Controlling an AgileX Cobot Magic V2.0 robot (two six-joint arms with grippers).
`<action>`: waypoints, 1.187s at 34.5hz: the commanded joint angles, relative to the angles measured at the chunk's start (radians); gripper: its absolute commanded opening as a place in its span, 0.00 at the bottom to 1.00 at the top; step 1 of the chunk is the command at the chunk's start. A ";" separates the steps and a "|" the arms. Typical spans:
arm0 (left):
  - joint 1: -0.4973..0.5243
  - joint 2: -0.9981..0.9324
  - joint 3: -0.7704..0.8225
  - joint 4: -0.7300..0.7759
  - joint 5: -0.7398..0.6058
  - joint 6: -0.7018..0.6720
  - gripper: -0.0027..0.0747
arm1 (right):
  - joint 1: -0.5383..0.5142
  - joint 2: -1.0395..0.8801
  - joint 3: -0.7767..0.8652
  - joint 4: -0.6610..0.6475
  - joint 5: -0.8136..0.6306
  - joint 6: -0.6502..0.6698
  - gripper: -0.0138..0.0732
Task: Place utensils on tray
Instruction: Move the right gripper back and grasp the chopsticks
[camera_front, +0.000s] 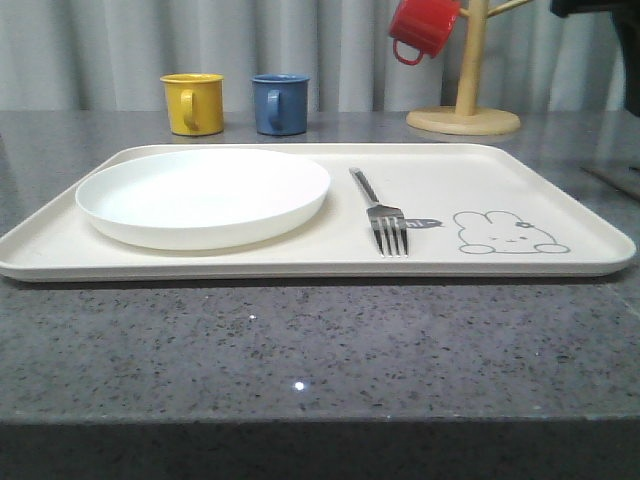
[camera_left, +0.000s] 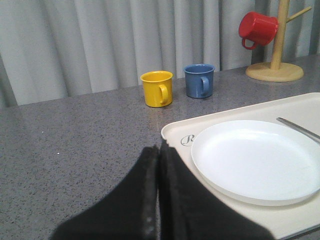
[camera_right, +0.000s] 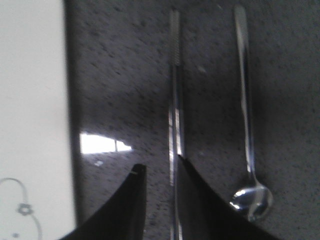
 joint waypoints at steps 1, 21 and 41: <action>-0.002 0.010 -0.028 -0.002 -0.085 -0.012 0.01 | -0.064 -0.051 0.054 0.042 -0.052 -0.079 0.39; -0.002 0.010 -0.028 -0.002 -0.085 -0.012 0.01 | -0.091 0.041 0.119 0.097 -0.132 -0.139 0.45; -0.002 0.010 -0.028 -0.002 -0.085 -0.012 0.01 | -0.082 -0.094 0.089 0.097 -0.082 -0.086 0.22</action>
